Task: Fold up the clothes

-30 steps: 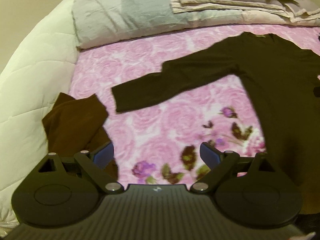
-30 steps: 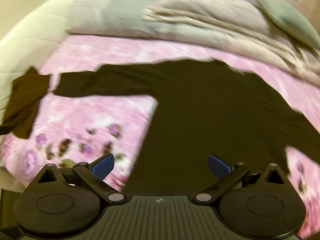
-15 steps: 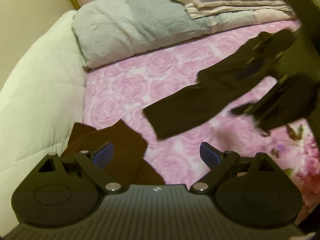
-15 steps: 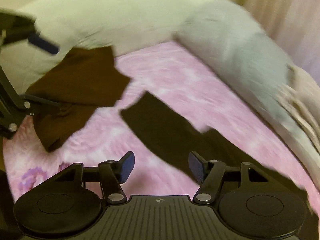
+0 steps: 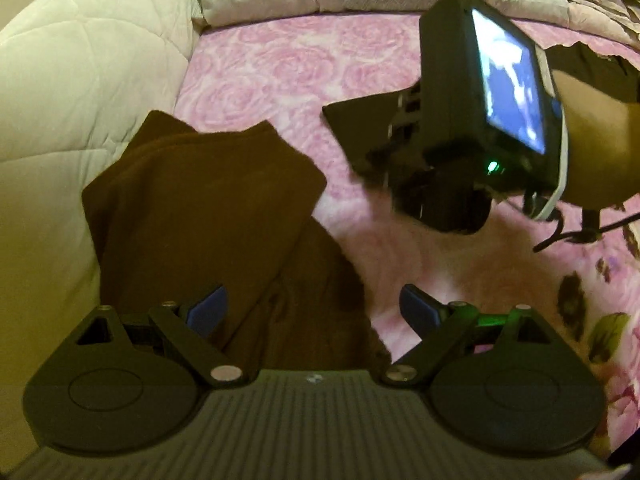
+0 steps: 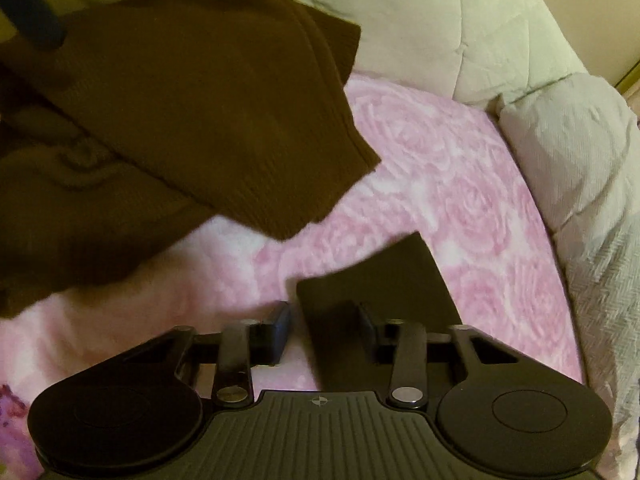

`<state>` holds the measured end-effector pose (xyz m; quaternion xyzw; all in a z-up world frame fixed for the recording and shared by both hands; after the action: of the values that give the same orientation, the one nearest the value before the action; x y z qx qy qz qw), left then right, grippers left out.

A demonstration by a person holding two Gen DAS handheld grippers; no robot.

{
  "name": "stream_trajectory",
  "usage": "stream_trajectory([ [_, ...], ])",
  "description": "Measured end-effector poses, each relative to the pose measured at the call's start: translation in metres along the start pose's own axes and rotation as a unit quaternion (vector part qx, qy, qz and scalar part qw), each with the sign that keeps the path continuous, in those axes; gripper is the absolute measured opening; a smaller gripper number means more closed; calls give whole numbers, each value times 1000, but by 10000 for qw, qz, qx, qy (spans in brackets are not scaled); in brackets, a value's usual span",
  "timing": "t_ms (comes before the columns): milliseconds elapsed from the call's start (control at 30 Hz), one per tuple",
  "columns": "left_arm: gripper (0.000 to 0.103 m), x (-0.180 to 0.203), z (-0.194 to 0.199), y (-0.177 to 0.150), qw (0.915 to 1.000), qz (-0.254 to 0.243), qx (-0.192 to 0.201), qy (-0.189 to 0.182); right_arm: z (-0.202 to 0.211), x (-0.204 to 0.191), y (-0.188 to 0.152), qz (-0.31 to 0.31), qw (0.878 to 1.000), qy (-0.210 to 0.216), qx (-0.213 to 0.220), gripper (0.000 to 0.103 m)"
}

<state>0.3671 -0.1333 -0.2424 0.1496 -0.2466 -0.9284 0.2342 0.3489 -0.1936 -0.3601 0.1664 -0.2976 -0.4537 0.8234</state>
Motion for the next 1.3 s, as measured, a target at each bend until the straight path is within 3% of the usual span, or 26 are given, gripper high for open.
stream_trajectory([
  [100,91,3,3,6,10000,-91,26,1,18,15,7,-325,9991,-33,263,3],
  [200,91,14,4,17,9996,-246,82,-88,57,55,14,-1108,9907,-140,780,3],
  [300,91,37,4,36,9978,-563,201,-280,111,108,13,-2031,9686,-475,1353,3],
  [367,91,58,6,51,9952,-821,332,-428,164,155,-4,-2681,9425,-982,1739,3],
  [467,91,98,11,76,9891,-1198,555,-653,254,219,-57,-3670,8851,-1889,2151,3],
  [500,91,113,13,85,9868,-1309,628,-725,284,236,-90,-4029,8588,-2264,2210,3],
  [567,91,144,19,100,9820,-1500,756,-859,345,268,-162,-4746,7951,-3007,2285,3],
  [633,91,180,24,112,9781,-1647,828,-961,383,281,-243,-5393,7368,-3468,2145,3],
  [733,91,235,30,124,9744,-1801,831,-1059,397,283,-374,-6334,6592,-3715,1618,3],
  [767,91,253,31,125,9739,-1830,791,-1080,394,281,-411,-6554,6426,-3712,1408,3],
  [833,91,288,32,125,9734,-1881,651,-1134,377,280,-472,-6765,6356,-3585,993,3],
  [967,91,352,30,120,9709,-2097,363,-1095,358,280,-533,-6920,6546,-2968,675,3],
  [1067,91,393,32,123,9686,-2212,225,-1111,371,287,-538,-6938,6616,-2668,986,3],
  [1133,91,413,33,134,9660,-2261,251,-1227,402,296,-538,-6820,6632,-2756,1384,3],
  [1200,91,429,32,144,9630,-2335,251,-1325,438,296,-546,-6697,6552,-3100,1616,3],
  [1300,91,446,24,158,9560,-2539,251,-1450,441,289,-581,-6835,6374,-3329,1252,3],
])
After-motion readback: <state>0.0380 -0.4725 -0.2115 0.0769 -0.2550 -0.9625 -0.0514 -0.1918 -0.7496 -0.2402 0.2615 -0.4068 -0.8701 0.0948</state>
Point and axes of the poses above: each gripper's, at about its wrist camera, not at the fingertips, and z roughly against the way its jaws point, x to its right, y to its top, the point moved 3 cm from there along -z, roughly the way its jaws point, and after that the axes turned 6 degrees about x, right-handed, at the moved point
